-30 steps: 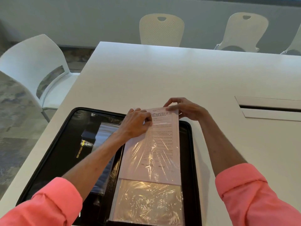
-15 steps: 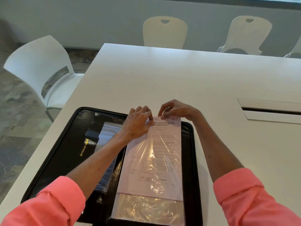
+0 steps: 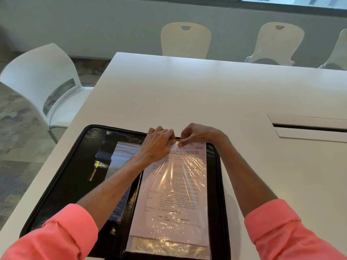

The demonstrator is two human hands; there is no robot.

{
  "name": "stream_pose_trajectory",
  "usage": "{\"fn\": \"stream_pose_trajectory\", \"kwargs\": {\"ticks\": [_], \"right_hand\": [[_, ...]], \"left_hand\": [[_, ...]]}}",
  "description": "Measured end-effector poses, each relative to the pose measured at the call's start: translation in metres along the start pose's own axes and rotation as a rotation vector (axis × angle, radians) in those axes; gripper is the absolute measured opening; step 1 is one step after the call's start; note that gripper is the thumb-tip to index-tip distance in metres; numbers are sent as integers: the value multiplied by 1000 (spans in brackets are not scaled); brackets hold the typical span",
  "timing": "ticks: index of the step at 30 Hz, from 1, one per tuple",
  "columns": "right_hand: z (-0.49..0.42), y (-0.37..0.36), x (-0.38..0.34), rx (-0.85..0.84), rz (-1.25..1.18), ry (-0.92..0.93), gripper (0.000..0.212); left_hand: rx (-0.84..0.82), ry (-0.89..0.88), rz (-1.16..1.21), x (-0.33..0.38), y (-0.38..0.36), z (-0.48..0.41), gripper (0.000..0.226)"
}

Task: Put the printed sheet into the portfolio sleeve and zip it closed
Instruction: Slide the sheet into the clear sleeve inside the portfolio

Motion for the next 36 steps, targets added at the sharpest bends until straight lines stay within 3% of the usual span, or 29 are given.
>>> {"fn": "stream_pose_trajectory", "kwargs": {"ticks": [9, 22, 36], "right_hand": [[6, 4, -8, 166, 122, 10, 2], [13, -5, -13, 314, 252, -24, 16], [19, -7, -20, 367, 316, -91, 3]], "left_hand": [[-12, 20, 9, -4, -1, -1, 11], [-15, 48, -3, -1, -3, 0, 7], [11, 58, -34, 6, 3, 5, 15]]}}
Point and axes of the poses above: each hand's wrist, its own z-axis away from the middle knuckle, its own y-axis out of the back of the hand, x = y × z, the point moved 8 cm from there along -z, towards the middle knuckle, and after that the axes turned 15 degrees about z, right-handed, at the moved point
